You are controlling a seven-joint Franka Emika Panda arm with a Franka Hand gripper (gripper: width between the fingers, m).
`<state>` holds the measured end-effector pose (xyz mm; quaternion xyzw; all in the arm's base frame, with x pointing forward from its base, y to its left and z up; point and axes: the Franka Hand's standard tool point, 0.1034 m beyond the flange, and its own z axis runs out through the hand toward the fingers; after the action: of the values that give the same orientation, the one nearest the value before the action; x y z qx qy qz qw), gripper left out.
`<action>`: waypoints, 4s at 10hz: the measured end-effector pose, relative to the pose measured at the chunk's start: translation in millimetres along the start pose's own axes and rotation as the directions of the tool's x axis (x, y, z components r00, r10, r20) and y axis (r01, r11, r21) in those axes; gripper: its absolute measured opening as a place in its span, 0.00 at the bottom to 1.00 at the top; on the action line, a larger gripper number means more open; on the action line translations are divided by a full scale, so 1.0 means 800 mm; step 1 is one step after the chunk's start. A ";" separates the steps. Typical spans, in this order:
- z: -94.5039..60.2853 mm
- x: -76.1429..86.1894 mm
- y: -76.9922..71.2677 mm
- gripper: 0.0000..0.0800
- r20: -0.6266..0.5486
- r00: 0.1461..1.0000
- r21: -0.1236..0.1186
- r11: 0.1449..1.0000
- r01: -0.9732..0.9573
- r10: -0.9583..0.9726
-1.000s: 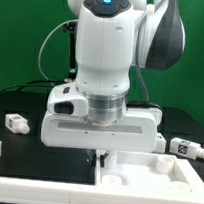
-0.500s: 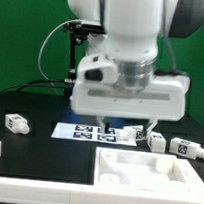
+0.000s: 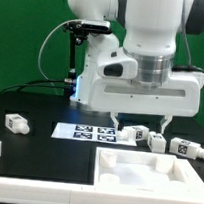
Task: Assemble one leg
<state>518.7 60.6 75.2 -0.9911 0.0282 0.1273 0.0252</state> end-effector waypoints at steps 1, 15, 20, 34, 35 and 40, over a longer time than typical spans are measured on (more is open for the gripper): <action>0.005 -0.014 -0.033 0.81 -0.006 1.000 -0.023 1.000 0.012 -0.013; 0.053 -0.092 -0.079 0.81 0.545 0.838 -0.084 0.996 0.010 0.038; 0.071 -0.097 -0.077 0.81 0.564 0.823 -0.071 0.997 -0.025 0.061; 0.125 -0.130 -0.073 0.36 0.604 0.792 -0.095 0.995 -0.038 0.088; 0.099 -0.112 -0.069 0.36 0.601 0.795 -0.085 0.995 -0.043 0.086; 0.018 -0.062 -0.083 0.36 0.385 0.922 -0.060 0.998 -0.020 0.042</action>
Offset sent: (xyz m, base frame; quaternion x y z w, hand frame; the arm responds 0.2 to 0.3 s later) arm 0.0000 0.0000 0.0000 0.0000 0.0000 0.0000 1.0000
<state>471.4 129.9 76.3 -0.9464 0.0349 0.3210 0.0010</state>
